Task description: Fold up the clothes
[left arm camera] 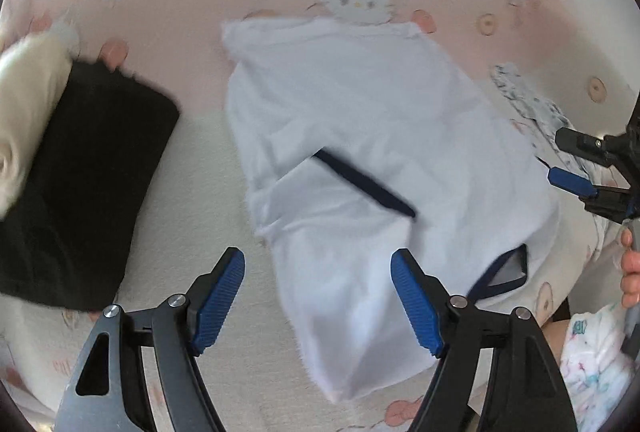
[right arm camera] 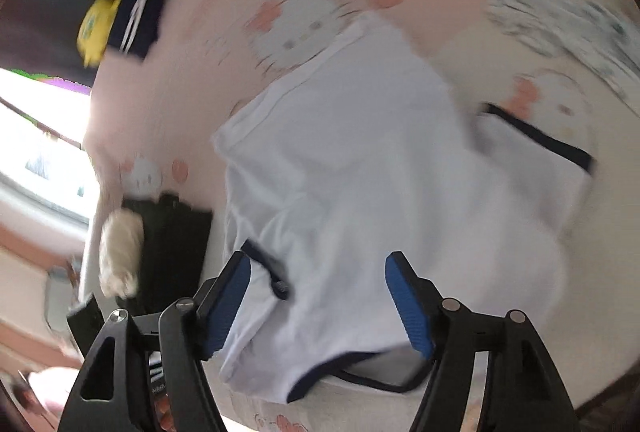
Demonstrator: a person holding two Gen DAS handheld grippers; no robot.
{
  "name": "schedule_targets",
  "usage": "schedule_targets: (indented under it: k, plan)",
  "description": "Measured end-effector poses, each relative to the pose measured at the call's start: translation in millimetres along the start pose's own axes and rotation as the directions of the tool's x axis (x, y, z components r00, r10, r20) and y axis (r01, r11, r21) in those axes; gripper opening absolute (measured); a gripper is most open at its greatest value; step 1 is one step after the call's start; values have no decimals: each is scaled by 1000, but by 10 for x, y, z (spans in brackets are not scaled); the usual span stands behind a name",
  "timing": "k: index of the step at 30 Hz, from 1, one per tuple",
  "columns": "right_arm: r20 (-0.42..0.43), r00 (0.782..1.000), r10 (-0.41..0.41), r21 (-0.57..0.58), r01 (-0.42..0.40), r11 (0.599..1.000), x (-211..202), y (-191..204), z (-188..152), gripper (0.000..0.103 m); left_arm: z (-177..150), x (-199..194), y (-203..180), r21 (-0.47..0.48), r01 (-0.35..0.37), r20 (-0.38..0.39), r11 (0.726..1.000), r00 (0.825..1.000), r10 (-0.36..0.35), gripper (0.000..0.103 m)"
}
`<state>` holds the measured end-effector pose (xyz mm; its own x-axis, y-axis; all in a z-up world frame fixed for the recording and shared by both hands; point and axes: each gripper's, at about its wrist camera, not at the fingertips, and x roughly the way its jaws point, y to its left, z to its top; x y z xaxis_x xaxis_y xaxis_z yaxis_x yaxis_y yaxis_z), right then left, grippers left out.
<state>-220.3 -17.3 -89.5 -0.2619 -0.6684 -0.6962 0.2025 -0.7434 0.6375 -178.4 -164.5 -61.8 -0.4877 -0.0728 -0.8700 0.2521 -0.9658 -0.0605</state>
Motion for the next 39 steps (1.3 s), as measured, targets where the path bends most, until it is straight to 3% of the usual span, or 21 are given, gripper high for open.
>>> schedule_targets:
  k: [3,5,9,12,15,20,22,24,29,31,33,35,39]
  plan:
    - [41,996,73,136,-78,988,-207,-337,-15,71,67,-31,-183,69,-49,20,996,999,48,74]
    - [54,995,80,186,-89,979,-303,-498,-32,71,173,27,-299,92,-40,21,995,999,38,74]
    - [52,998,25,192,-35,981,-406,-630,-65,71,227,14,-635,196,-2,14,981,1000,0,74]
    - [24,994,-102,128,98,987,-471,-592,-158,71,186,40,-850,261,14,-3,965,1000,-14,74]
    - [19,971,-236,26,236,971,-470,-473,-312,71,111,70,-1017,304,8,0,953,1000,-9,74]
    - [8,968,-251,-47,251,967,-307,-372,-486,69,-76,105,-1202,365,39,-21,930,999,-34,74]
    - [2,970,-243,-82,242,967,-245,-341,-520,55,-145,93,-1257,396,66,-18,916,998,-64,74]
    - [12,960,-281,-131,280,951,-210,-305,-579,47,-168,134,-1294,431,60,-7,901,998,-63,74]
    - [-35,937,-348,-204,334,920,-76,-327,-707,47,-225,236,-1388,513,44,19,857,998,-62,74]
    - [-49,946,-319,-207,303,930,-37,-337,-715,47,-248,277,-1425,544,36,29,838,998,-62,71]
    - [-36,951,-307,-227,291,929,-20,-298,-703,47,-269,338,-1450,566,23,31,824,998,-48,49]
    - [-21,949,-314,-257,298,919,5,-240,-693,47,-290,395,-1435,566,20,17,824,999,-36,38]
    - [-29,937,-349,-320,322,891,157,-163,-681,47,-328,496,-1384,558,21,-12,830,1000,-17,35]
